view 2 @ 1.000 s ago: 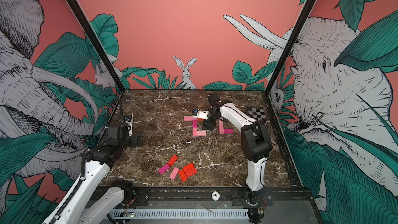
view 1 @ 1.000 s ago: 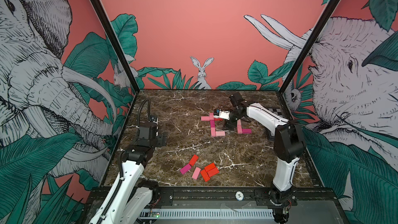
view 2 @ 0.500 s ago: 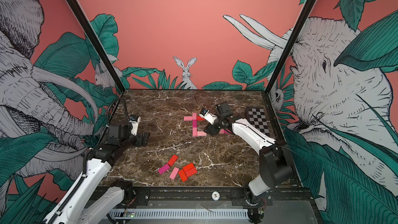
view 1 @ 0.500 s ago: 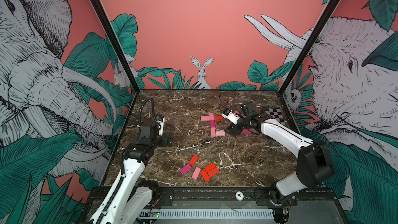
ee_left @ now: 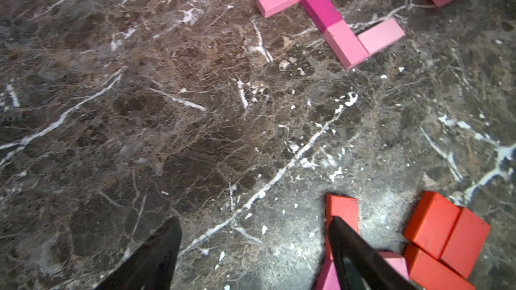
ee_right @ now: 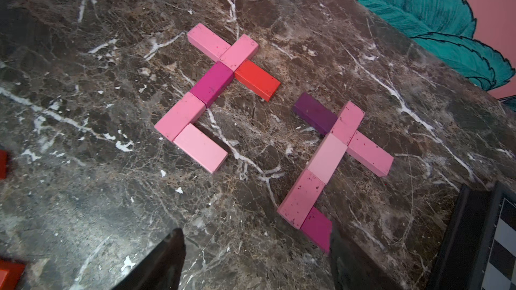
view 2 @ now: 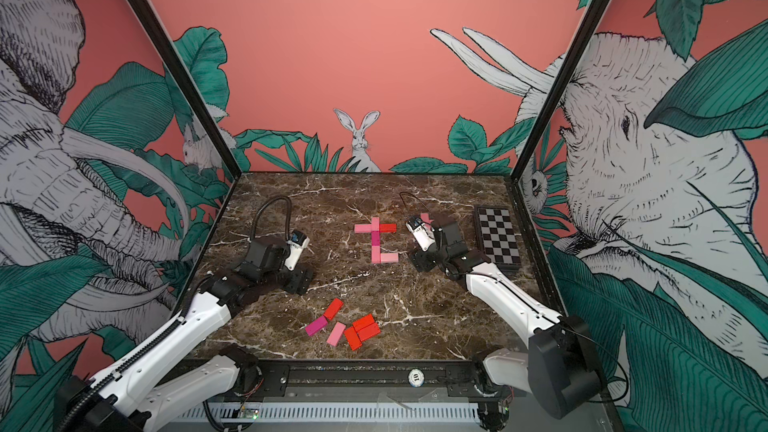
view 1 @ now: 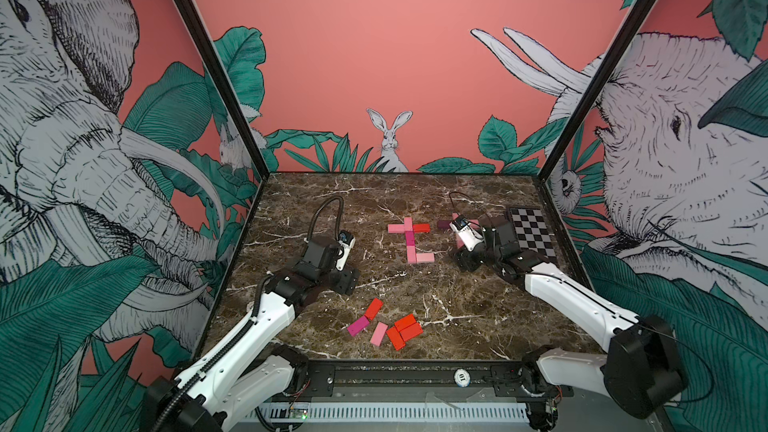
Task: Assemble the letter t with building blocks
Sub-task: Pick up the building block from the center of the board.
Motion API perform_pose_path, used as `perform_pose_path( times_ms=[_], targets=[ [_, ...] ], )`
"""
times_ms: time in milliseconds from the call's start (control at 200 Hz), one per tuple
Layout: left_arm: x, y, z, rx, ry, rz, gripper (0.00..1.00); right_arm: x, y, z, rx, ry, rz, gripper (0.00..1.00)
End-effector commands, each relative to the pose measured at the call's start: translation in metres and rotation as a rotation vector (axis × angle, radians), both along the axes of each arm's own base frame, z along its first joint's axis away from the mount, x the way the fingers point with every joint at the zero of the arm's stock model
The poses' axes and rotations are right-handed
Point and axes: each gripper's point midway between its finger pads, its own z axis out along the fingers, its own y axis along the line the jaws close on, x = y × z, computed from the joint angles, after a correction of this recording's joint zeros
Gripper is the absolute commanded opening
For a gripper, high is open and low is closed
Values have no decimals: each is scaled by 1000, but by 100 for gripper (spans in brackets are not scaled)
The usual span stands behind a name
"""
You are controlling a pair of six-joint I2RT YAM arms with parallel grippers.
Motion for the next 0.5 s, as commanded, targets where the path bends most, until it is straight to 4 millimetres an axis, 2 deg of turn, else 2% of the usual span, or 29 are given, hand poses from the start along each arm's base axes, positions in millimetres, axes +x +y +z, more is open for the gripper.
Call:
perform_pose_path(
  times_ms=[0, 100, 150, 325, 495],
  targets=[
    [-11, -13, -15, 2, 64, 2, 82, 13, -7, 14, 27, -67, -80, 79],
    [-18, -9, -29, 52, 110, 100, 80, 18, -14, 20, 25, -115, -127, 81],
    [-30, -22, -36, 49, 125, 56, 80, 19, -19, 23, 25, -145, -154, 85],
    [-60, -37, -62, 91, 208, 6, 78, 17, -25, 29, 52, -188, -185, 95],
    [-73, -42, -81, 141, 271, -14, 73, 16, -21, 31, 89, -171, -188, 98]
  ],
)
